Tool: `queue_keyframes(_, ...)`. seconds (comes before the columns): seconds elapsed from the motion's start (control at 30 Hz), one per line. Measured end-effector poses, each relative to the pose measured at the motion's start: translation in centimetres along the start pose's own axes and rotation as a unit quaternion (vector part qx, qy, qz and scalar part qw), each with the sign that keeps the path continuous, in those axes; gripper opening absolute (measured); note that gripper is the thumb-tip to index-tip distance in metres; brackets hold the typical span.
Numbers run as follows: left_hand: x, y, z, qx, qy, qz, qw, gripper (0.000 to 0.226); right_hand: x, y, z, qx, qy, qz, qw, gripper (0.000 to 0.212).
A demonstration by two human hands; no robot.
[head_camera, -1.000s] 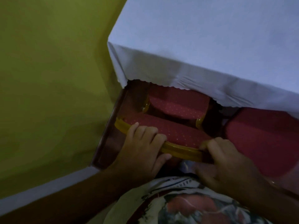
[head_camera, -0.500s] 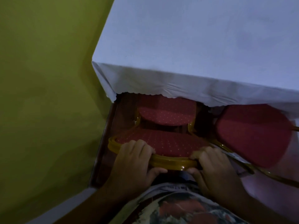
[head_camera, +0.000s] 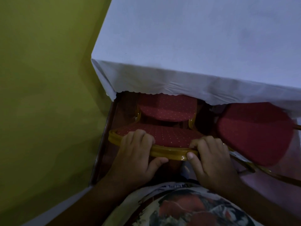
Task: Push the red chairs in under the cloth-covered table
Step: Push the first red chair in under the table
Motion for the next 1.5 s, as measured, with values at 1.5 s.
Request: queue_keyframes(1.5,2.5,1.2,2.2,-0.061,0.036,0.048,0.996,0.030,2.1,0.7,-0.1,0.024,-0.027,0.002,0.999,0.028)
Point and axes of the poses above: each hand's wrist, its own x-axis towards the middle knuckle, its own z-axis out of the back of the hand, y = z × x, the point moved 3 cm from there along x, towards the middle knuckle, and after that the axes turned 10 degrees about y, right-handed, at the moved point
